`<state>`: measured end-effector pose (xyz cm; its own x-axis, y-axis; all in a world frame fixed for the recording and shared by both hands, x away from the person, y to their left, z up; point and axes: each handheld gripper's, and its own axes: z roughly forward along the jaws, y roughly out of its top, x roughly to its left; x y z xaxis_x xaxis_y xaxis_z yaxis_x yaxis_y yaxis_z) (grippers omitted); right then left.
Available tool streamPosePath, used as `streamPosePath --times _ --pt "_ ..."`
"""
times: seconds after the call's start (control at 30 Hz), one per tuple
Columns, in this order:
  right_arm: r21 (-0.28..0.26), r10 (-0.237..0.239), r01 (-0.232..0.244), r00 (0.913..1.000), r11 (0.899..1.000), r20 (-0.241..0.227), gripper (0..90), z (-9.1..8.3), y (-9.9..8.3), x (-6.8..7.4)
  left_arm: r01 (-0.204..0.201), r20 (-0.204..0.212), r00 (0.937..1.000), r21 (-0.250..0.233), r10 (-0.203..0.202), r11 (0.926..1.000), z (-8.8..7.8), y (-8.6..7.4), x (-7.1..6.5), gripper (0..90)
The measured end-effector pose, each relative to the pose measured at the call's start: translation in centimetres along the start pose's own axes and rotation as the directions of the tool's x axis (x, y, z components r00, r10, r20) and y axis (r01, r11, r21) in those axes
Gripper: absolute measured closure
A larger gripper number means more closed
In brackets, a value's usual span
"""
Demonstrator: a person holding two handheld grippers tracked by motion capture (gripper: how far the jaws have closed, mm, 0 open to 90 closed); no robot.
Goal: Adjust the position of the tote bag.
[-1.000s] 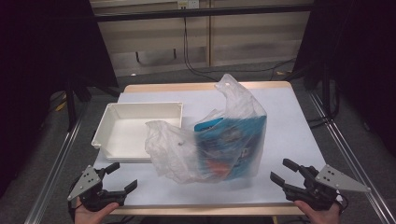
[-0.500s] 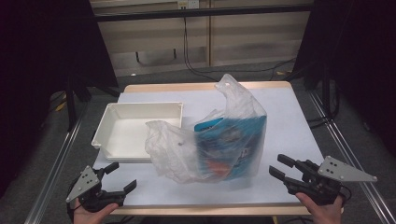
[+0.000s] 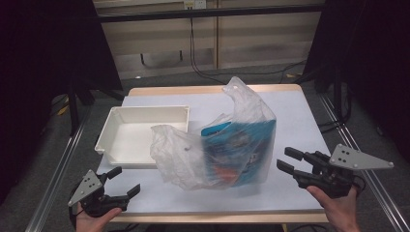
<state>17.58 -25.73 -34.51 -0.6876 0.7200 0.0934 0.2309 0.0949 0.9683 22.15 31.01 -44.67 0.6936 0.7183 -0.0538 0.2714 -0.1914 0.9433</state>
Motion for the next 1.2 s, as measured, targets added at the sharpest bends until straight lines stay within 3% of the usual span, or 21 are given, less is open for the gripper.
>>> streamPosePath --times 0.4,0.63,0.8,0.97,1.2 --pt "-0.008 -0.022 0.022 0.9988 1.0 -0.044 54.1 0.8 2.6 -0.6 0.002 0.008 1.0 0.009 -0.002 1.0 0.3 -0.1 0.6 8.1" --pt "-0.002 -0.031 0.03 0.9976 1.0 -0.062 54.7 1.3 3.8 -0.8 0.034 -0.003 0.9994 -0.006 -0.034 0.9994 0.5 -0.2 1.1 8.2" --pt "0.0 -0.025 0.025 0.997 1.0 -0.073 54.7 1.3 5.2 -0.8 0.026 -0.008 0.9996 -0.008 -0.026 0.9996 0.4 -0.2 1.1 9.4" --pt "-0.018 -0.055 0.054 0.9947 0.998 -0.087 54.7 1.3 7.1 -0.7 0.018 -0.007 0.9998 -0.018 -0.018 0.9997 0.2 -0.1 0.9 9.4" --pt "-0.028 -0.057 0.054 0.9929 0.998 -0.105 54.4 1.4 8.1 -0.2 -0.009 -0.018 0.9998 -0.008 0.009 0.9999 0.1 0.0 0.7 9.7"
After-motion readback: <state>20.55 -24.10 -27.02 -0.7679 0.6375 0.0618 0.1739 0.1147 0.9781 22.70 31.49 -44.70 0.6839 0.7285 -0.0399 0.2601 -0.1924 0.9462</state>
